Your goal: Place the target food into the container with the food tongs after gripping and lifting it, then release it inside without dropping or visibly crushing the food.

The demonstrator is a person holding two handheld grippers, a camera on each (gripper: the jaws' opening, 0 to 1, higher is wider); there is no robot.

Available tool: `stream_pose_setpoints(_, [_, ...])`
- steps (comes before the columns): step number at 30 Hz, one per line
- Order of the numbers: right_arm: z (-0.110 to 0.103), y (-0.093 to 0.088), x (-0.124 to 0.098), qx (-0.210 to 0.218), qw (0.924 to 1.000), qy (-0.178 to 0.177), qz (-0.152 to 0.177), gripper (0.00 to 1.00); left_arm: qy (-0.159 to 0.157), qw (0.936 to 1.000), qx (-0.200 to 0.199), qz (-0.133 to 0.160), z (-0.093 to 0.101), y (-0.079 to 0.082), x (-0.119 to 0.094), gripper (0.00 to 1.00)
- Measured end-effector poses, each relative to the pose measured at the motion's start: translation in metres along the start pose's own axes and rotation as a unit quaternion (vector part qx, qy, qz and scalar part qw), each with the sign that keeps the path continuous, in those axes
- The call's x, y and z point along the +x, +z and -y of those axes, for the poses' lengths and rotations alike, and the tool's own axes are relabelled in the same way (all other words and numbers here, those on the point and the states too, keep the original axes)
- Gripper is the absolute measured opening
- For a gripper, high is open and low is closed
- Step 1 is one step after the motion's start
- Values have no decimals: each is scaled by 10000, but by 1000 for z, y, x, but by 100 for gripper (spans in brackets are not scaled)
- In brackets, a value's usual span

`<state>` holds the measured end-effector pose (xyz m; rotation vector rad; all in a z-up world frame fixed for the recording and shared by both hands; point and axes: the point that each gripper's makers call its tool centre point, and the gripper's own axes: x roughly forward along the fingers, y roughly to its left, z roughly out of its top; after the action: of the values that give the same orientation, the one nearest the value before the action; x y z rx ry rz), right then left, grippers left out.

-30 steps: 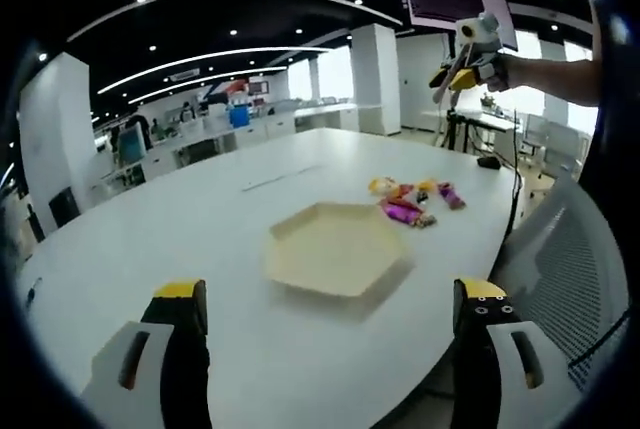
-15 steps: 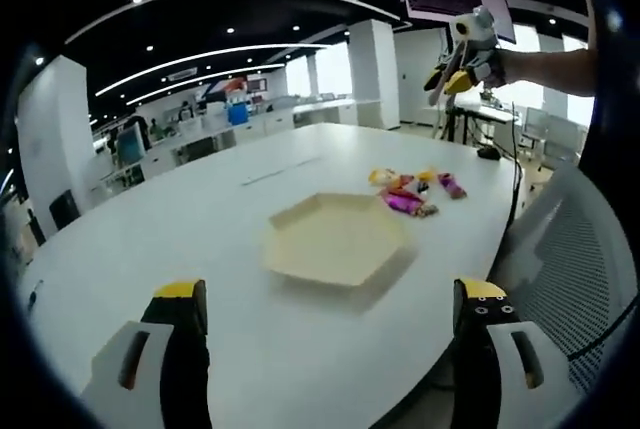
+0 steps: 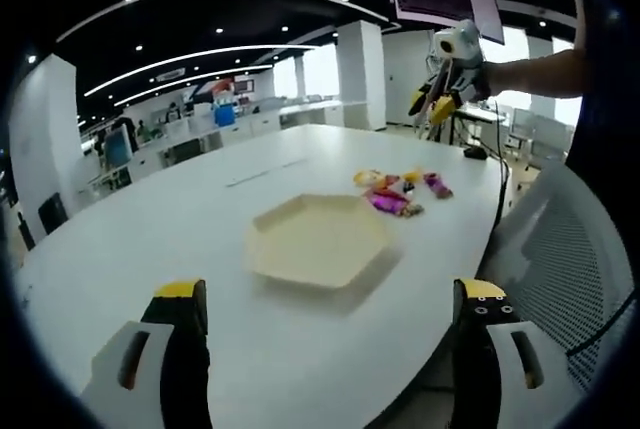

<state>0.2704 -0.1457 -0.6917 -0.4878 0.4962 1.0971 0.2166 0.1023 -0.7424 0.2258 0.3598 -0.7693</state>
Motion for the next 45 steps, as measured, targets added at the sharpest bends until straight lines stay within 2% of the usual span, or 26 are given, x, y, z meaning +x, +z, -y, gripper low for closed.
stream_pose_setpoints(12, [-4, -28, 27, 152, 9997, -37, -167, 28, -218, 9996, -178, 76, 9, 3, -1, 99])
stream_pose_setpoints(17, [-1, -40, 37, 273, 9994, -111, -193, 28, -208, 9992, -271, 217, 7, 8, -4, 99])
stream_pose_setpoints(26, [-3, -72, 61, 443, 9977, -164, -482, 28, -192, 9987, -351, 302, 5, 13, -6, 99])
stream_pose_setpoints(29, [-2, -77, 65, 537, 9971, -183, -504, 28, -113, 9963, -683, 518, -4, 23, -12, 100])
stream_pose_setpoints(32, [-6, -82, 69, 544, 9967, -161, -577, 27, -122, 9972, -463, 583, -6, 26, -17, 100])
stream_pose_setpoints(33, [-6, -84, 71, 555, 9966, -156, -591, 27, -244, 9980, -395, 427, -2, 20, -16, 100])
stream_pose_setpoints(36, [-9, -89, 76, 604, 9958, -204, -651, 27, -320, 9977, -458, 388, 6, 12, -16, 100])
stream_pose_setpoints(39, [-8, -93, 79, 551, 9957, -295, -682, 27, -310, 9986, -255, 332, 9, 3, -13, 100])
stream_pose_setpoints(40, [-7, -95, 81, 545, 9957, -290, -697, 27, -408, 9988, -166, 199, 12, -4, -11, 100])
stream_pose_setpoints(45, [-5, -99, 86, 528, 9950, -286, -796, 27, -468, 9985, -104, 249, 11, 9, -9, 100])
